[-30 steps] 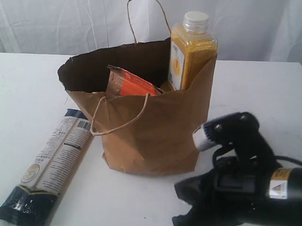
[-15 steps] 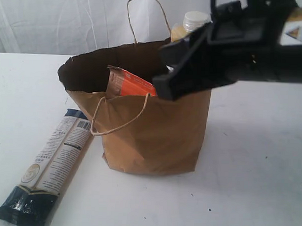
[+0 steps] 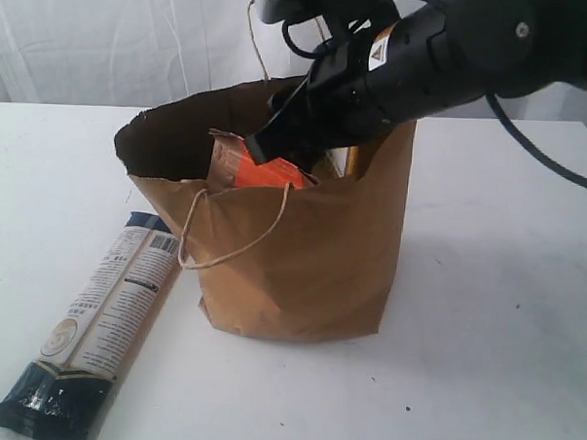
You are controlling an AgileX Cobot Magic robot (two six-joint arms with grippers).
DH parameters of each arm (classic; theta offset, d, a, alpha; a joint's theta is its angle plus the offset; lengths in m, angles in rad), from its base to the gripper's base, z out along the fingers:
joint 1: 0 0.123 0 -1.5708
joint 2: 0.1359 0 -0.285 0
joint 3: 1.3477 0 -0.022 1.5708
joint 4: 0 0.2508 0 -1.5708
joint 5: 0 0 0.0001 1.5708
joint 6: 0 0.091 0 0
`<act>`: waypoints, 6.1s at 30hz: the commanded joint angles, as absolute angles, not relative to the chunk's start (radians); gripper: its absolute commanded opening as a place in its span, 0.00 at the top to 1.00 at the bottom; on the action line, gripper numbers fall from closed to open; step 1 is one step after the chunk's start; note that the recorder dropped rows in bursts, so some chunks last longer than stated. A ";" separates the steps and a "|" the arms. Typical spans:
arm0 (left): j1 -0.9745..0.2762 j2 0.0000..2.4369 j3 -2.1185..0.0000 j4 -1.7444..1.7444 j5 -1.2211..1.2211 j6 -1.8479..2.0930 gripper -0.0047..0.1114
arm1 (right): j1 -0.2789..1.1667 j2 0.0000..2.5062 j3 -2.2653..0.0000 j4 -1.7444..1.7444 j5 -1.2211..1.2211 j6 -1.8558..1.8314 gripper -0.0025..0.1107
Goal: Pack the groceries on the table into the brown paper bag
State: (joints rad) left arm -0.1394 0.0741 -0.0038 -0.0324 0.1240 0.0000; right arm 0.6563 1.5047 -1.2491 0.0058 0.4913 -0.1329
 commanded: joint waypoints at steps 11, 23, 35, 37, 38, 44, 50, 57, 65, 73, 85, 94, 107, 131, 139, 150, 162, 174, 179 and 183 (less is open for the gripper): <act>-0.137 0.069 0.000 -0.040 0.126 0.000 0.96 | 0.648 1.016 -0.960 0.000 0.297 0.013 0.72; -0.137 0.069 0.000 -0.040 0.126 0.000 0.96 | 0.648 0.702 -0.728 0.000 0.389 0.011 0.98; -0.137 0.069 0.000 -0.040 0.126 0.000 0.96 | 0.648 0.588 -0.552 0.000 0.299 0.013 0.98; -0.137 0.069 0.000 -0.040 0.126 0.000 0.96 | 0.648 0.550 -0.485 0.000 0.225 0.013 0.98; -0.137 0.069 0.000 -0.040 0.126 0.000 0.96 | 0.648 0.520 -0.437 0.000 0.178 0.013 0.98; -0.137 0.069 0.000 -0.040 0.126 0.000 0.96 | 0.640 0.368 -0.225 0.000 0.150 0.013 0.98; -0.137 0.069 0.000 -0.040 0.126 0.000 0.96 | 0.520 0.193 -0.069 0.000 0.148 0.013 0.98; -0.137 0.069 0.000 -0.040 0.126 0.000 0.96 | 0.391 0.082 0.000 0.000 0.138 0.000 0.98; -0.137 0.069 0.000 -0.040 0.126 0.000 0.96 | 0.287 0.014 0.000 0.000 0.171 0.000 0.98; -0.137 0.069 0.000 -0.040 0.126 0.000 0.96 | 0.246 0.000 0.000 0.000 0.273 0.000 0.98; -0.137 0.069 0.000 -0.040 0.126 0.000 0.96 | 0.246 0.000 0.000 0.000 0.288 0.000 0.98; -0.137 0.069 0.000 -0.040 0.126 0.000 0.96 | 0.246 0.000 0.000 0.000 0.290 0.000 0.98; -0.137 0.069 0.000 -0.040 0.126 0.000 0.96 | 0.246 0.000 0.000 0.000 0.290 -0.012 0.98; -0.137 0.069 0.000 -0.081 0.124 -0.039 0.96 | 0.246 0.000 0.000 0.000 0.290 -0.012 0.98; -0.137 0.069 0.000 -0.522 0.122 -0.386 0.96 | 0.246 0.000 0.000 0.000 0.290 -0.012 0.98; -0.137 0.069 0.000 -0.571 0.137 -0.396 0.96 | 0.246 0.000 0.000 0.000 0.290 -0.012 0.98; -0.152 0.120 -0.432 -0.780 0.744 0.050 0.96 | 0.246 0.000 0.000 0.000 0.290 -0.012 0.98; -0.152 0.465 -0.760 -0.437 1.038 0.059 0.96 | 0.246 0.000 0.000 0.000 0.290 -0.012 0.98; -0.152 0.561 -0.788 -0.350 1.012 0.089 0.96 | 0.246 0.000 0.000 0.000 0.290 -0.012 0.98; -0.166 0.623 -0.742 -0.321 0.925 0.126 0.96 | 0.246 0.000 0.000 0.000 0.290 -0.012 0.98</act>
